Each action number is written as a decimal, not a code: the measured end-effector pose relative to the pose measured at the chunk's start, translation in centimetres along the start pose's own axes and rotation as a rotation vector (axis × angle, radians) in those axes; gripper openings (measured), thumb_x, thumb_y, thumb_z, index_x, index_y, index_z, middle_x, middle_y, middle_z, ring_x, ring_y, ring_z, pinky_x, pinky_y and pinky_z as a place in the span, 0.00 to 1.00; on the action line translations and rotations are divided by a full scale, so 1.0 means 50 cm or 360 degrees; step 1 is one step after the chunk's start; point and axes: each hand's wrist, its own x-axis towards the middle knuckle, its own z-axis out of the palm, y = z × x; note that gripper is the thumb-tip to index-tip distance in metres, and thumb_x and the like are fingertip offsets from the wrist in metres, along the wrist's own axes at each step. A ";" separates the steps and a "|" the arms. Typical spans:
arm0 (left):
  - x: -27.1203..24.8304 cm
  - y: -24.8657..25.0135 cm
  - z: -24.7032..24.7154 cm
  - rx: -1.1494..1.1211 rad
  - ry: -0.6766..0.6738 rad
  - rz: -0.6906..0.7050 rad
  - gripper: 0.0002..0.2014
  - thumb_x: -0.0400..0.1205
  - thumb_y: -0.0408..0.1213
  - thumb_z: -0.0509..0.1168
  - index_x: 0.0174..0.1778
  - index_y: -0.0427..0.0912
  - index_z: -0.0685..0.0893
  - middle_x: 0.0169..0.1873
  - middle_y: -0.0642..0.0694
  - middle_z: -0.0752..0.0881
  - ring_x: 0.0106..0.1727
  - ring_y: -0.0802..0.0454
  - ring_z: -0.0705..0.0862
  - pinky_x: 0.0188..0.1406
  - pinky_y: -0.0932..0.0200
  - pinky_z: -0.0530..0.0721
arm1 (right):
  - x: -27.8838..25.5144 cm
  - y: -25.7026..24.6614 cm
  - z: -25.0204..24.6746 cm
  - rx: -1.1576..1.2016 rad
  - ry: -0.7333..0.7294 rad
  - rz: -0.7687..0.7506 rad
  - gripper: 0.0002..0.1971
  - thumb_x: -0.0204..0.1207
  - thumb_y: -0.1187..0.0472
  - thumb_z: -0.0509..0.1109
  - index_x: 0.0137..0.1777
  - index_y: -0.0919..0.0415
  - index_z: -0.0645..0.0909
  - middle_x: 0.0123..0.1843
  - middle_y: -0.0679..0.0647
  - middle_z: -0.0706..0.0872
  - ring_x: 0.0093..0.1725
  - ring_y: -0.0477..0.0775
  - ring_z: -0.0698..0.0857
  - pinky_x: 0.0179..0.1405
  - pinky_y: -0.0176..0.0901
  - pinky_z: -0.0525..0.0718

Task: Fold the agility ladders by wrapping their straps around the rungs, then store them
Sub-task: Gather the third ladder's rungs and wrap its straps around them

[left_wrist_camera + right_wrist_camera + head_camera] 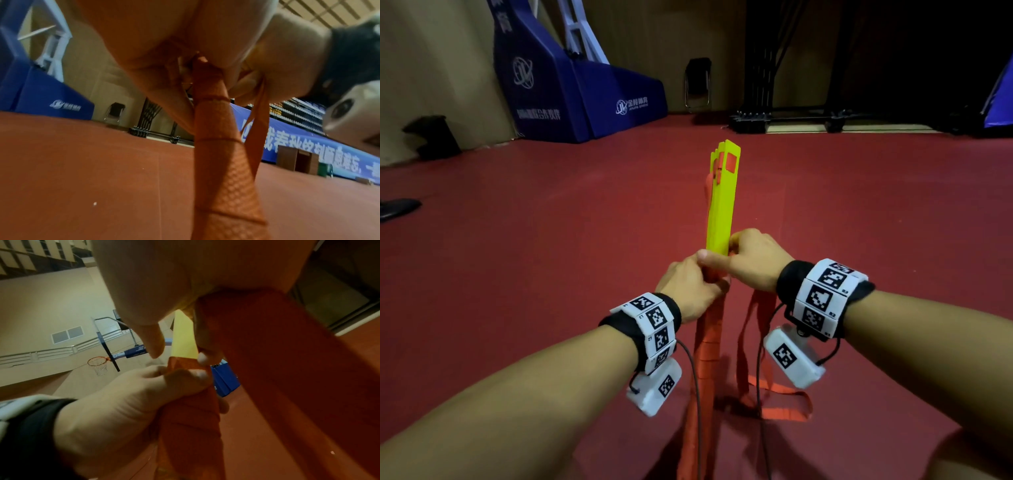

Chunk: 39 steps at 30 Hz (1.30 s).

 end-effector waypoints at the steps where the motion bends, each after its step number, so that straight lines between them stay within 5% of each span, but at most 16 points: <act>1: -0.001 0.001 0.001 0.0045 -0.0015 -0.0025 0.13 0.80 0.51 0.69 0.58 0.53 0.83 0.47 0.48 0.88 0.50 0.42 0.85 0.43 0.57 0.77 | -0.002 -0.005 0.004 -0.0030 0.0014 0.0016 0.31 0.74 0.29 0.68 0.40 0.62 0.88 0.31 0.54 0.87 0.34 0.55 0.84 0.33 0.49 0.80; 7: 0.003 0.000 0.004 -0.0044 -0.0113 0.0006 0.19 0.73 0.56 0.73 0.53 0.51 0.78 0.46 0.51 0.87 0.48 0.44 0.86 0.46 0.48 0.83 | 0.007 0.004 0.005 -0.0113 0.0078 0.0003 0.25 0.80 0.37 0.65 0.38 0.61 0.81 0.31 0.55 0.81 0.39 0.61 0.80 0.36 0.48 0.73; 10: 0.003 -0.008 0.003 -0.0413 -0.0211 -0.0098 0.29 0.59 0.62 0.72 0.49 0.51 0.73 0.41 0.50 0.84 0.41 0.45 0.86 0.44 0.37 0.87 | 0.006 0.014 -0.004 -0.0109 0.0035 -0.0084 0.19 0.83 0.43 0.66 0.37 0.56 0.78 0.31 0.52 0.80 0.37 0.57 0.77 0.33 0.46 0.69; 15: 0.013 -0.029 0.012 -0.0565 -0.0236 -0.0022 0.31 0.58 0.68 0.71 0.49 0.49 0.86 0.39 0.48 0.88 0.37 0.47 0.87 0.47 0.36 0.90 | 0.018 0.030 -0.004 -0.0097 0.0025 -0.0156 0.16 0.83 0.46 0.67 0.48 0.60 0.85 0.42 0.57 0.88 0.47 0.62 0.85 0.46 0.50 0.80; 19: 0.014 -0.030 0.013 -0.0458 -0.0129 -0.0016 0.32 0.60 0.72 0.68 0.49 0.51 0.85 0.40 0.50 0.90 0.45 0.49 0.89 0.52 0.44 0.87 | 0.027 0.037 -0.018 0.0059 0.0010 -0.0054 0.16 0.82 0.49 0.70 0.35 0.55 0.83 0.30 0.49 0.82 0.35 0.53 0.81 0.40 0.44 0.75; 25: 0.011 -0.035 0.012 -0.0545 -0.0071 0.0055 0.19 0.74 0.55 0.77 0.58 0.55 0.85 0.45 0.52 0.92 0.49 0.52 0.90 0.57 0.45 0.87 | 0.028 0.044 -0.021 0.0058 0.0058 -0.0024 0.18 0.79 0.44 0.73 0.34 0.56 0.87 0.28 0.46 0.87 0.26 0.38 0.81 0.34 0.39 0.78; 29: 0.012 -0.035 0.019 -0.0568 -0.0016 0.0044 0.19 0.68 0.60 0.75 0.52 0.65 0.80 0.43 0.51 0.92 0.46 0.51 0.92 0.54 0.41 0.89 | 0.028 0.039 -0.021 -0.0004 0.0061 0.0005 0.24 0.79 0.41 0.71 0.36 0.64 0.84 0.34 0.57 0.88 0.37 0.56 0.86 0.43 0.50 0.84; 31: 0.014 -0.033 0.021 -0.0587 -0.0034 0.0044 0.21 0.66 0.62 0.75 0.52 0.67 0.79 0.43 0.49 0.92 0.43 0.50 0.93 0.51 0.39 0.90 | 0.026 0.034 -0.023 -0.0016 0.0016 0.0013 0.25 0.82 0.42 0.68 0.34 0.64 0.81 0.31 0.56 0.85 0.35 0.57 0.84 0.42 0.50 0.83; 39: 0.019 -0.028 0.028 -0.0478 -0.0023 0.0076 0.14 0.74 0.45 0.74 0.54 0.53 0.81 0.37 0.50 0.92 0.36 0.53 0.91 0.45 0.45 0.90 | 0.008 0.021 -0.020 0.0210 -0.0121 -0.0063 0.21 0.87 0.55 0.63 0.30 0.60 0.77 0.28 0.59 0.89 0.20 0.48 0.84 0.27 0.35 0.78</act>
